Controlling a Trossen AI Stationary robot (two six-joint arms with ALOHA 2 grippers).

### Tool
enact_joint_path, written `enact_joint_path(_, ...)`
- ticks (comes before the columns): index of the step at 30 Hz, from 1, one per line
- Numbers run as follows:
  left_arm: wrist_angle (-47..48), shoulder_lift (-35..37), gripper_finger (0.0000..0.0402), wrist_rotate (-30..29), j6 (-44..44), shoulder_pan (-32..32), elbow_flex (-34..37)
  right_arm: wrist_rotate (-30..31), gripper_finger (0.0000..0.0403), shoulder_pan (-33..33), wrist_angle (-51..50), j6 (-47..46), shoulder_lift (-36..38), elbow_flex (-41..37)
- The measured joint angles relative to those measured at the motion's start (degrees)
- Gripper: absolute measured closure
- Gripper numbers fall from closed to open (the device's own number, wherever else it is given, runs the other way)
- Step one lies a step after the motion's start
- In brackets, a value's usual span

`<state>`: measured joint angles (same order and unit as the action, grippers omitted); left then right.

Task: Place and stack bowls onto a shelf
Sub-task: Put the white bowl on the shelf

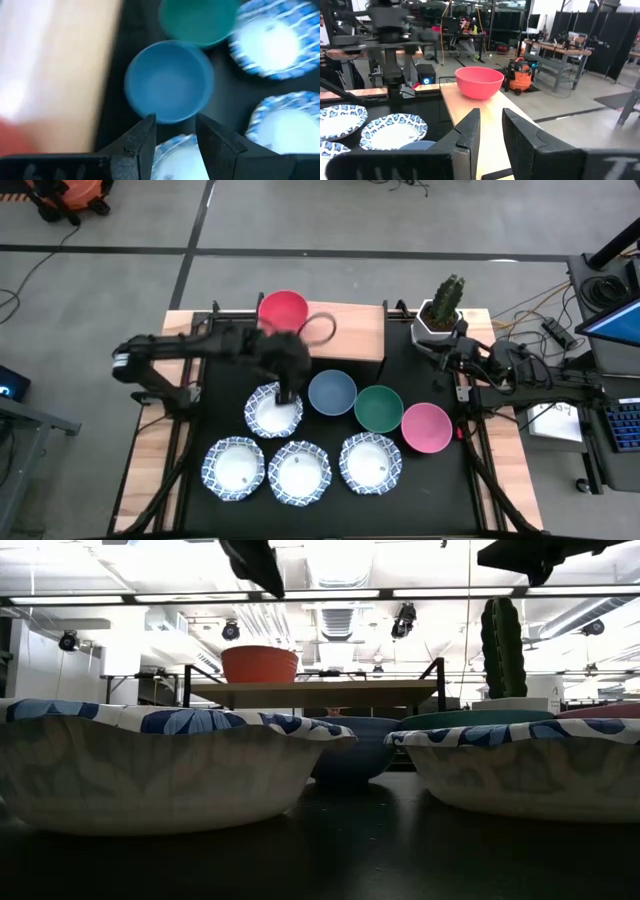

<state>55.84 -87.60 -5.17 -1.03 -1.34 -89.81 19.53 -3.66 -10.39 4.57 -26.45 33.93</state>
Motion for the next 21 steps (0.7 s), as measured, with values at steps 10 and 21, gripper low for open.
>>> enact_joint_path(10,-24.4,15.3,0.0281,-18.0,10.1,17.8,23.9,0.0,0.0332,0.0,0.1,-3.9,-1.5,0.0)
enact_joint_path(21,-33.0,25.1,0.0281,-37.8,12.1,25.8,38.7,-6.3,0.0332,0.0,5.8,-15.7,-5.6,1.5)
